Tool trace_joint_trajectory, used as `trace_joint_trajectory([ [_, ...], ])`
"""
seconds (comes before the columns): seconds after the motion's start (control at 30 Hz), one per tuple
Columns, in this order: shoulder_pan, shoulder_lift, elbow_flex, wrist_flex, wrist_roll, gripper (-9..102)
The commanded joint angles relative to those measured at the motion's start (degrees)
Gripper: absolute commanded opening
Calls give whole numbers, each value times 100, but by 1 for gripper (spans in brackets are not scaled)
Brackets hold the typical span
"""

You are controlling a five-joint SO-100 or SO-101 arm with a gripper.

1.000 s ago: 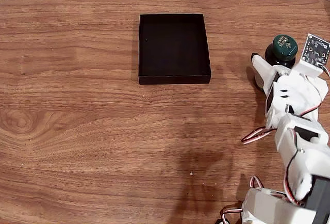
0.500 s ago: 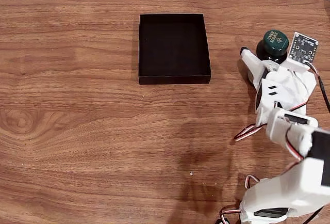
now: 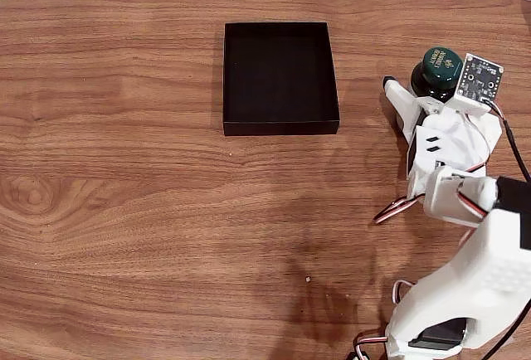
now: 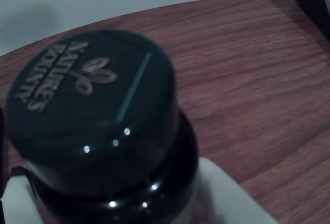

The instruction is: Pick up the pill bottle and place it in the black box.

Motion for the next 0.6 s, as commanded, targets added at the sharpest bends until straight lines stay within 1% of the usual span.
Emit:
trace_joint_trajectory([
  [0.0, 44, -70, -492, -176, 62, 36],
  [0.2, 53, -316, -721, -176, 18, 34],
  [0.4, 44, -211, -773, -9, -70, 21],
  [0.57, 9, 79, -668, 79, -114, 16],
])
